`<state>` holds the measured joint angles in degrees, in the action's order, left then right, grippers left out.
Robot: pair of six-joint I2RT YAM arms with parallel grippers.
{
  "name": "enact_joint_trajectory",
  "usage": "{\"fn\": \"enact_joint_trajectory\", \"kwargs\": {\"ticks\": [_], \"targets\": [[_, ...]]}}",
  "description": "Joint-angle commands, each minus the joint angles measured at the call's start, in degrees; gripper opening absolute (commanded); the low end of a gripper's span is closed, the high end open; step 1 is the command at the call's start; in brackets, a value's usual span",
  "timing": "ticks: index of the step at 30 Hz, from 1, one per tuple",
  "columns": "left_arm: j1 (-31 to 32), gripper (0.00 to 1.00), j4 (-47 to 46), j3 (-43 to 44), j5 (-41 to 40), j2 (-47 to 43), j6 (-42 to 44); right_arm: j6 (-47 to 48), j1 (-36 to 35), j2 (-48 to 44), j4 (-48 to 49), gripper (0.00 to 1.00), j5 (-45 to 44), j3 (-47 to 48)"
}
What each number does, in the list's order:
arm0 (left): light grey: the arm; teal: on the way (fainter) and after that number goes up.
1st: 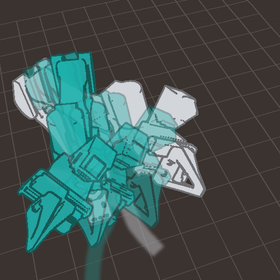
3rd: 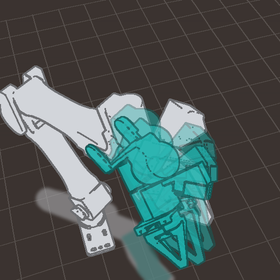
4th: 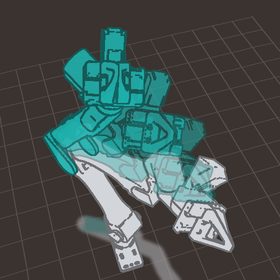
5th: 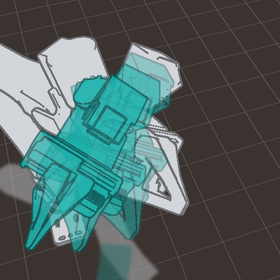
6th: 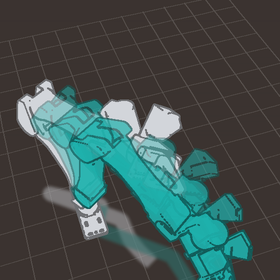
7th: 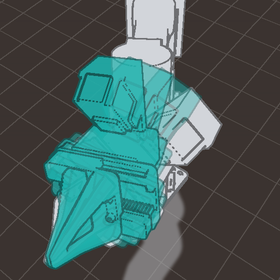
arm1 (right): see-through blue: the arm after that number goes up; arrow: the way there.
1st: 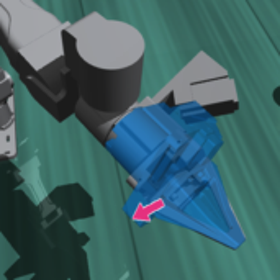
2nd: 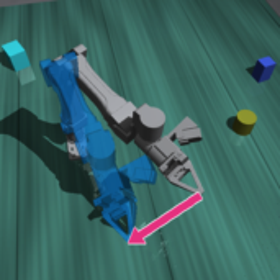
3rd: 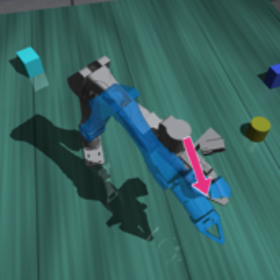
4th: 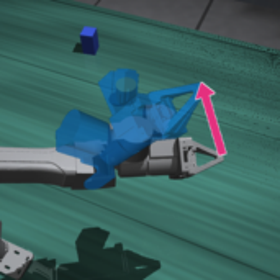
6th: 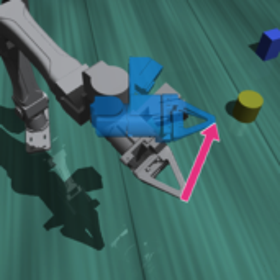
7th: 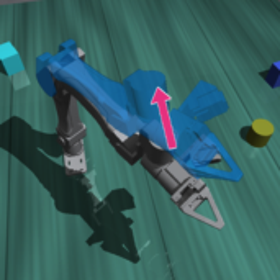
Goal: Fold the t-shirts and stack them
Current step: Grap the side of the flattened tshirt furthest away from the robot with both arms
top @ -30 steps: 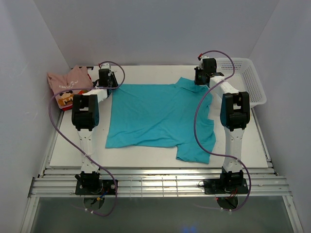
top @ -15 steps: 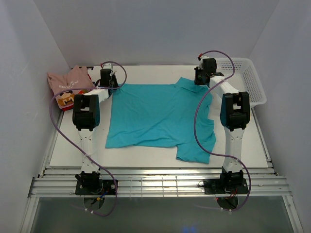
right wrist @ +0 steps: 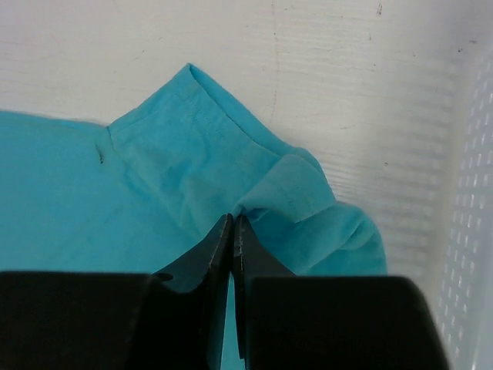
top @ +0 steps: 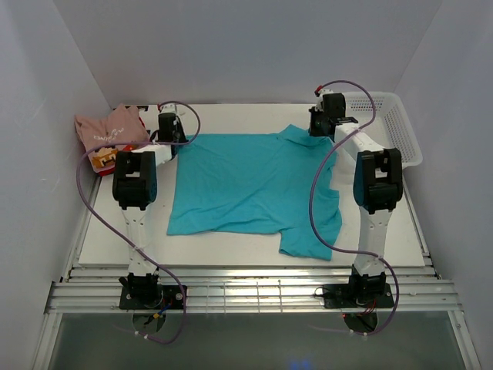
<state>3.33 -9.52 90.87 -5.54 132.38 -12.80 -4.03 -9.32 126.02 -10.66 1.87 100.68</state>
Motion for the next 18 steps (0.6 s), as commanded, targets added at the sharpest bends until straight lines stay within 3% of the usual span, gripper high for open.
{"fn": "enact_joint_trajectory", "kwargs": {"ticks": [1, 18], "targets": [[0.1, 0.00, -2.6, -3.0, -1.3, -7.0, -0.3, 0.5, -1.1, -7.1, 1.9, 0.08, -0.9, -2.4], [0.4, 0.00, -13.2, -20.5, -1.0, -16.9, -5.4, 0.5, -3.7, -20.1, 4.2, 0.08, -7.3, -23.8]]}}
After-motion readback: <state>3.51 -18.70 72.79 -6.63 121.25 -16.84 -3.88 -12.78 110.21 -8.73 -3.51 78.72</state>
